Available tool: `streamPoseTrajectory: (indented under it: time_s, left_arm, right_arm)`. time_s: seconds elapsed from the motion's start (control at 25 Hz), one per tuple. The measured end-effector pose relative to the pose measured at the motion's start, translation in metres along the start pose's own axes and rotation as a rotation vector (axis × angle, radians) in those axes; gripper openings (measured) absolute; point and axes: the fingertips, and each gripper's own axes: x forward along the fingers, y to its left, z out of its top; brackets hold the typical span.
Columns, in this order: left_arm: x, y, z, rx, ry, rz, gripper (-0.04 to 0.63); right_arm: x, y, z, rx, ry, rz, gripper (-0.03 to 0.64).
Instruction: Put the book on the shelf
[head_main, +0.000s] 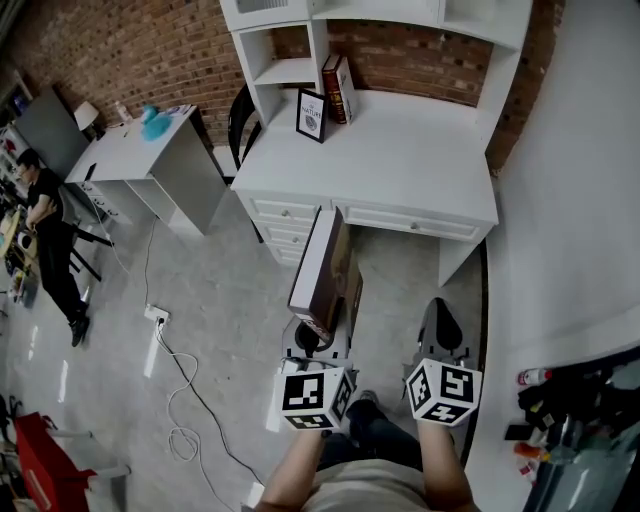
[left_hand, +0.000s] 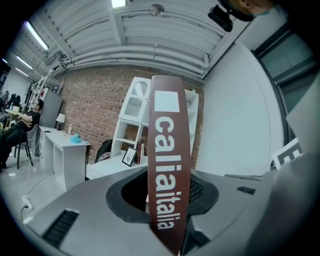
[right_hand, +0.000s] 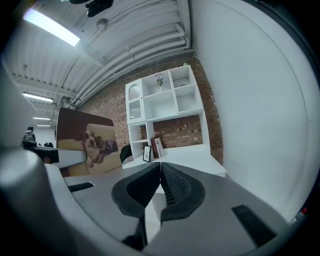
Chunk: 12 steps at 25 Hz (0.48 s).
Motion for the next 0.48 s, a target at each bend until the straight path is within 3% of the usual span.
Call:
streamPoseTrajectory:
  time_s: [0.48]
  left_arm:
    - [0.077, -0.010, 0.004, 0.005, 0.007, 0.009, 0.147]
  right_arm:
    - [0.071, -0.033, 0.007, 0.019, 0.015, 0.029, 0.017]
